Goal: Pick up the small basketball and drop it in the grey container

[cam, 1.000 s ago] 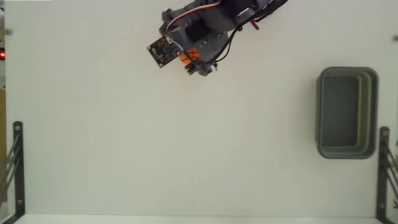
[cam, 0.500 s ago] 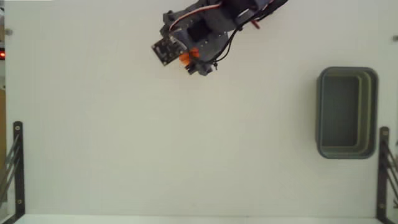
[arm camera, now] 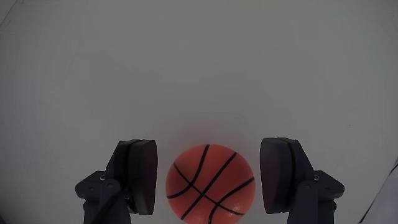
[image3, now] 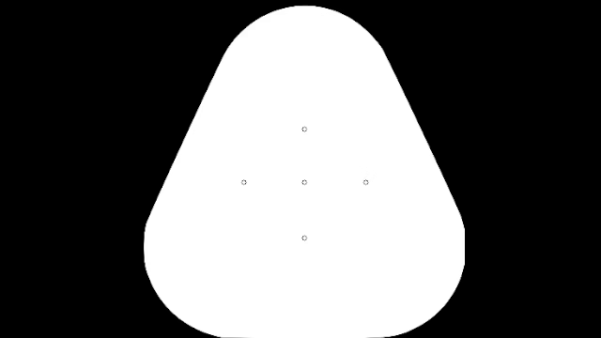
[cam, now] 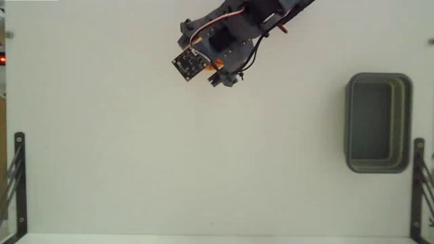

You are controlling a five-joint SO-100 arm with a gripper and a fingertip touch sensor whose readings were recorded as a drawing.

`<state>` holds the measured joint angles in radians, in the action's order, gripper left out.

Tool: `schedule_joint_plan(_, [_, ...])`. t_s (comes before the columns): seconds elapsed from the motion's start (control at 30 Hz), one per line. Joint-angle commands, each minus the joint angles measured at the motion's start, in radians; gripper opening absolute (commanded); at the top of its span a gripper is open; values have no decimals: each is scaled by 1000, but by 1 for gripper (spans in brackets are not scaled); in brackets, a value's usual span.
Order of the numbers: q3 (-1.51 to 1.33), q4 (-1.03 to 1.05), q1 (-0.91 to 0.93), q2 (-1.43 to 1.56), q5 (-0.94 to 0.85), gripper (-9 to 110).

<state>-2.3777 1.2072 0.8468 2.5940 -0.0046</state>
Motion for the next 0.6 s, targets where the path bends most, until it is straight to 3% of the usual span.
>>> schedule_joint_plan(0.0, [-11,-16,2,36,5,110])
schedule_joint_plan(0.57, [-153,-118,2,76,5,110])
